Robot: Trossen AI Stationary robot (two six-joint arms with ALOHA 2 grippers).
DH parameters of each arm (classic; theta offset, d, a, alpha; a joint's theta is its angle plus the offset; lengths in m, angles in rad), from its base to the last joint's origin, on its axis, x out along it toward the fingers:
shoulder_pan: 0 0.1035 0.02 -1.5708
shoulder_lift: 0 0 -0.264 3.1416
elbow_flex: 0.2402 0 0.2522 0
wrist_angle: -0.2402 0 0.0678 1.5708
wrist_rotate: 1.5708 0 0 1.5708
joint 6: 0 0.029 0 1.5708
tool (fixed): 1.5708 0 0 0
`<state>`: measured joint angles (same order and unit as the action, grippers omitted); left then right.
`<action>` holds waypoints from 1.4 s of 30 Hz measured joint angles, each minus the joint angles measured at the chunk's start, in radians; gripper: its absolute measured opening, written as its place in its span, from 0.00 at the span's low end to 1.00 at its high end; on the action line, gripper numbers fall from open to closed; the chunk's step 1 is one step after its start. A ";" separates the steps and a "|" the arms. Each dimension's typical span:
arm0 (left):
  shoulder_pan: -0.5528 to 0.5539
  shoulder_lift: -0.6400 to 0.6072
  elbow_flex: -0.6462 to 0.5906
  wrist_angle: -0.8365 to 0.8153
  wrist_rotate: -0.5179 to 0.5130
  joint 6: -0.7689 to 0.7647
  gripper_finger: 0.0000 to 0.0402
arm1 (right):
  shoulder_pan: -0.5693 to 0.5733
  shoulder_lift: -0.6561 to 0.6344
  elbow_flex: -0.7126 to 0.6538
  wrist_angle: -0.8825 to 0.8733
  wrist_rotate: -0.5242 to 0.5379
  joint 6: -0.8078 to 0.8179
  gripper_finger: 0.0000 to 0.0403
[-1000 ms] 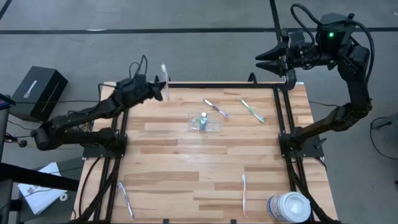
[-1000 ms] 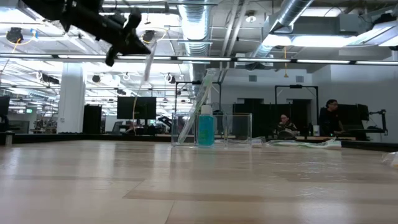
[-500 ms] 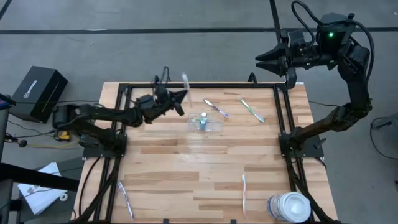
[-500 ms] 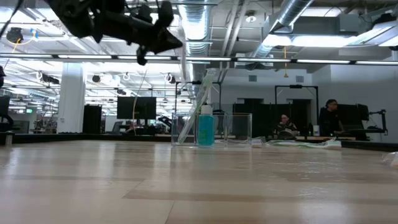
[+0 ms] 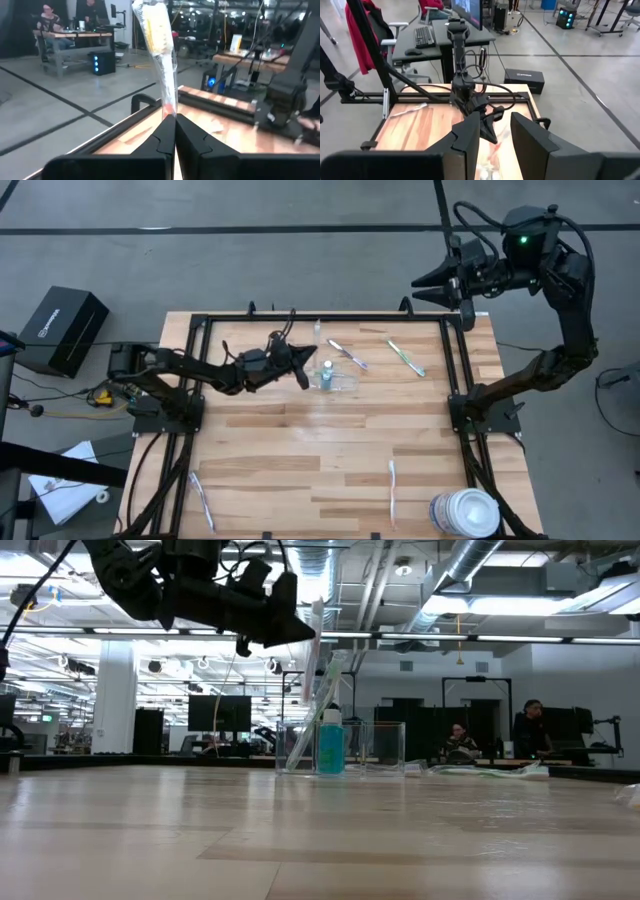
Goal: Pick & Place toothbrushing station
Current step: Put the top orange toothbrush into the transparent organizer
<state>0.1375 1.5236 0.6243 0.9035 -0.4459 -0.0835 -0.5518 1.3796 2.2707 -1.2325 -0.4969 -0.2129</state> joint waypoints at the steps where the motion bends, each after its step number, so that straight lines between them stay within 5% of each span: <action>1: 0.003 0.006 0.000 -0.001 -0.004 0.010 0.00 | 0.000 0.000 0.000 -0.001 0.000 -0.004 0.26; 22: 0.012 0.228 0.000 0.066 0.007 -0.074 0.00 | 0.000 0.000 0.000 -0.026 0.000 -0.026 0.26; 37: -0.008 0.240 -0.117 0.175 0.008 -0.189 0.01 | 0.000 0.000 0.000 -0.025 -0.002 -0.031 0.26; 42: -0.008 0.239 -0.123 0.211 0.087 -0.191 0.06 | 0.000 0.000 0.000 -0.025 -0.003 -0.031 0.26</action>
<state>0.1299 1.7628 0.5010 1.1148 -0.3587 -0.2748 -0.5518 1.3796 2.2707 -1.2572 -0.4995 -0.2440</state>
